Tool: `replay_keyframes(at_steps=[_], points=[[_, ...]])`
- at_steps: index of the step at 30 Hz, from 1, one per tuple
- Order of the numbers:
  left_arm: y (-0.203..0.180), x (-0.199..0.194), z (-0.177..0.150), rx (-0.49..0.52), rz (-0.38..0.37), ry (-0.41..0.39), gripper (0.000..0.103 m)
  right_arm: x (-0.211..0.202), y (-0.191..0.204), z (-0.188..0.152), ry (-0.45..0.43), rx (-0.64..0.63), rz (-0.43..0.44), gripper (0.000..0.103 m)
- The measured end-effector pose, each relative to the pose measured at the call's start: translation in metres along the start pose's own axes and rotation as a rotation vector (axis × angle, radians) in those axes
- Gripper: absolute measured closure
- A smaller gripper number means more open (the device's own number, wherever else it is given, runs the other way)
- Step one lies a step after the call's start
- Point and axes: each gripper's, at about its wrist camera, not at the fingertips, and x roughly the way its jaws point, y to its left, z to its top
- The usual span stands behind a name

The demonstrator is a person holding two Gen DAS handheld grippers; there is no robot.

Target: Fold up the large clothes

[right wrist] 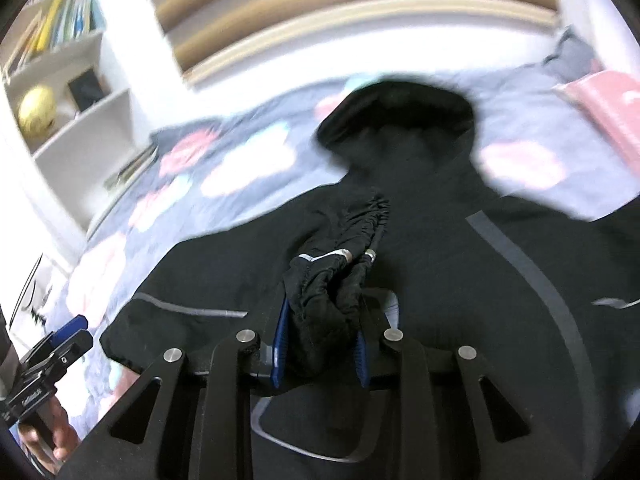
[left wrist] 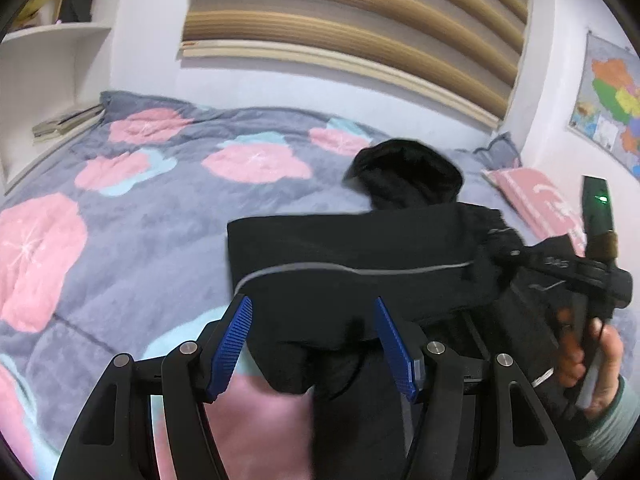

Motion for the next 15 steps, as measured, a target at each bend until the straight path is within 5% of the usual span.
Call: replay_keyframes(at_steps=[6, 15], points=[[-0.056, 0.026, 0.018, 0.062, -0.068, 0.007, 0.038, -0.041, -0.074, 0.011, -0.031, -0.031, -0.156, 0.073], [-0.114, 0.147, -0.021, 0.118, -0.058, 0.274, 0.038, -0.007, -0.184, -0.034, 0.116, 0.110, -0.216, 0.072]])
